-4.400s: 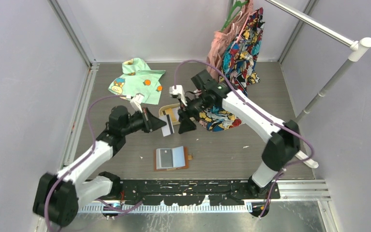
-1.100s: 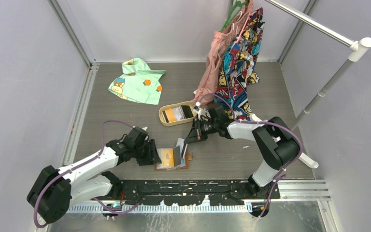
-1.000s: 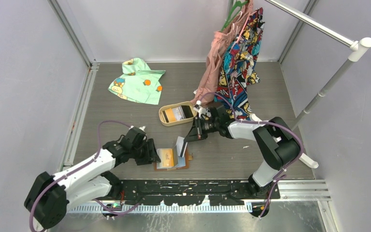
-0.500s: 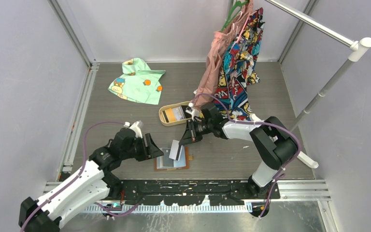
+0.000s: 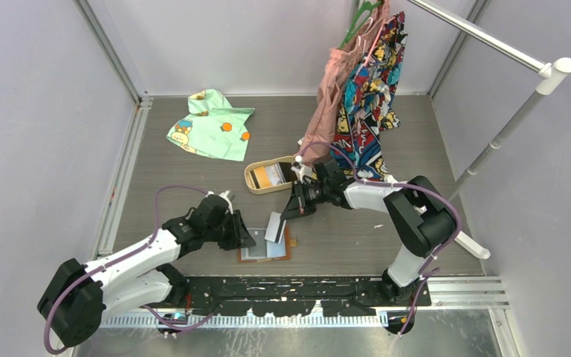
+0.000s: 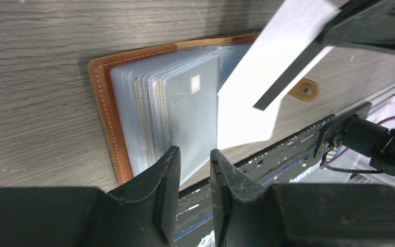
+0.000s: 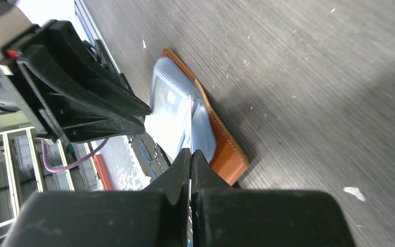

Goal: Put the credit cards into the card holder
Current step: Insert the credit card into the card holder.

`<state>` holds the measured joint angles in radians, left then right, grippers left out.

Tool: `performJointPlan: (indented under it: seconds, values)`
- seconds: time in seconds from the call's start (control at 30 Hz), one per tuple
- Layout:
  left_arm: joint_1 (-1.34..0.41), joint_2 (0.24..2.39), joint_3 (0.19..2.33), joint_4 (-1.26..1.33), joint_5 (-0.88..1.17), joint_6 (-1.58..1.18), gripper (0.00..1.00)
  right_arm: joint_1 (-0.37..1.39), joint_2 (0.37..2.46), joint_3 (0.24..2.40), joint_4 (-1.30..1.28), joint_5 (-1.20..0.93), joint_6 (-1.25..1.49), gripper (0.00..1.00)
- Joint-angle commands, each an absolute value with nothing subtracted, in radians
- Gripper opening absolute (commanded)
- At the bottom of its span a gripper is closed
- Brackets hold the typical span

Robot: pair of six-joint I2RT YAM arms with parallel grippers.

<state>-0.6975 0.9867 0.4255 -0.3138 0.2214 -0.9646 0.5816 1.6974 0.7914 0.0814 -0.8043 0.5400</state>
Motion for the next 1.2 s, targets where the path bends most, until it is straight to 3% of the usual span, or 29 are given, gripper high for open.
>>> performJointPlan:
  seconds: [0.0, 0.47, 1.17]
  values:
    - [-0.685, 0.969, 0.401, -0.344, 0.15, -0.95, 0.29, 0.561, 1.651, 0.791, 0.143, -0.851, 0.535, 0.01]
    - [-0.674, 0.991, 0.406, -0.348, 0.161, -0.93, 0.29, 0.571, 1.677, 0.785, 0.195, -0.898, 0.572, 0.01]
    - [-0.671, 0.971, 0.395, -0.35, 0.166, -0.934, 0.29, 0.599, 1.698, 0.792, 0.067, -0.79, 0.498, 0.01]
